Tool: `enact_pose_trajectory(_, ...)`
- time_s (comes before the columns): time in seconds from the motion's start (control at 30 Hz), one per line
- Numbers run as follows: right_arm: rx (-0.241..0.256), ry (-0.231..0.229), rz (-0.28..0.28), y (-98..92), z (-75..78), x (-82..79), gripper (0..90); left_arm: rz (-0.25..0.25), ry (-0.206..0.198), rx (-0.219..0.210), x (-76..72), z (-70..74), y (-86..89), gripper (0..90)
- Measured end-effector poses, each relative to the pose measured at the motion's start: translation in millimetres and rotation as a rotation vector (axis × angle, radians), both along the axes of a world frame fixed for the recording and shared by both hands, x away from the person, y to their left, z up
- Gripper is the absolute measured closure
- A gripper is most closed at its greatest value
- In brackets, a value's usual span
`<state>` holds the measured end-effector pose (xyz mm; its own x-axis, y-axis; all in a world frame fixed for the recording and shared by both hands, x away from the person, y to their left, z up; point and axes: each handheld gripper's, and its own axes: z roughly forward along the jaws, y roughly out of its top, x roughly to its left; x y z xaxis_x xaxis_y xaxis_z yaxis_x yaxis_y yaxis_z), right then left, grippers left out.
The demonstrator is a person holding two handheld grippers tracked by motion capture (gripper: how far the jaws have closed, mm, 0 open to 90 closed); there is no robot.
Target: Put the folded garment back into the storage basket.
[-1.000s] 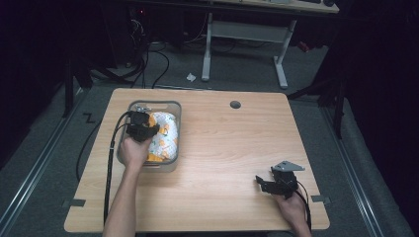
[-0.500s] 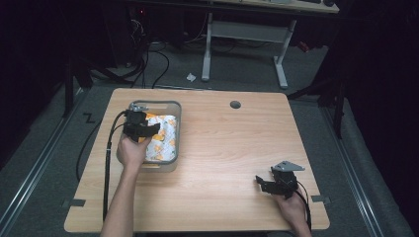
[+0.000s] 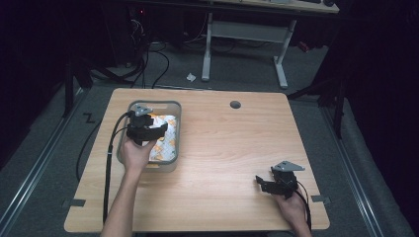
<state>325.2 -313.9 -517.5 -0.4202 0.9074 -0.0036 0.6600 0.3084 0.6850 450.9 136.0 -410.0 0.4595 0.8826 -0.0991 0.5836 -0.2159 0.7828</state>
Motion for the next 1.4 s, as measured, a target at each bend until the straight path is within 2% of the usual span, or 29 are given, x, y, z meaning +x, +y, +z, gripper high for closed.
enact_pose_trajectory(0.17, 0.001, 0.001, -0.002, 0.1, 0.0, 0.1, 24.8, -0.020, -0.015, 0.002, -7.6, 4.4, -2.0, 39.2)
enact_pose_trajectory(0.33, 0.002, 0.001, -0.004, 0.3, 0.0, 0.3, 24.8, -0.020, -0.026, -0.030, -13.1, 6.1, -1.9, 39.0)
enact_pose_trajectory(0.5, 0.002, -0.001, -0.003, 0.3, -0.1, 0.5, 24.8, -0.040, -0.036, -0.008, -18.6, 8.1, -6.9, 38.2)
enact_pose_trajectory(0.73, 0.002, 0.000, -0.004, 0.3, -0.1, 0.5, 24.9, -0.058, -0.059, -0.015, -24.6, 8.3, -14.1, 37.8)
enact_pose_trajectory(0.87, 0.002, 0.000, -0.003, 0.3, -0.1, 0.6, 24.9, -0.071, -0.053, -0.019, -27.8, 8.1, -17.2, 37.7)
enact_pose_trajectory(1.07, 0.000, -0.002, -0.001, 0.1, -0.1, 0.7, 24.9, -0.110, -0.077, -0.037, -41.3, 10.7, -27.9, 37.3)
enact_pose_trajectory(1.3, 0.000, -0.002, -0.001, 0.1, -0.1, 0.7, 24.9, -0.154, -0.066, -0.031, -48.5, 6.0, -40.7, 37.0)
enact_pose_trajectory(1.4, 0.002, 0.000, -0.003, 0.3, -0.1, 0.6, 24.9, -0.172, -0.052, -0.045, -52.7, 3.0, -46.6, 37.6)
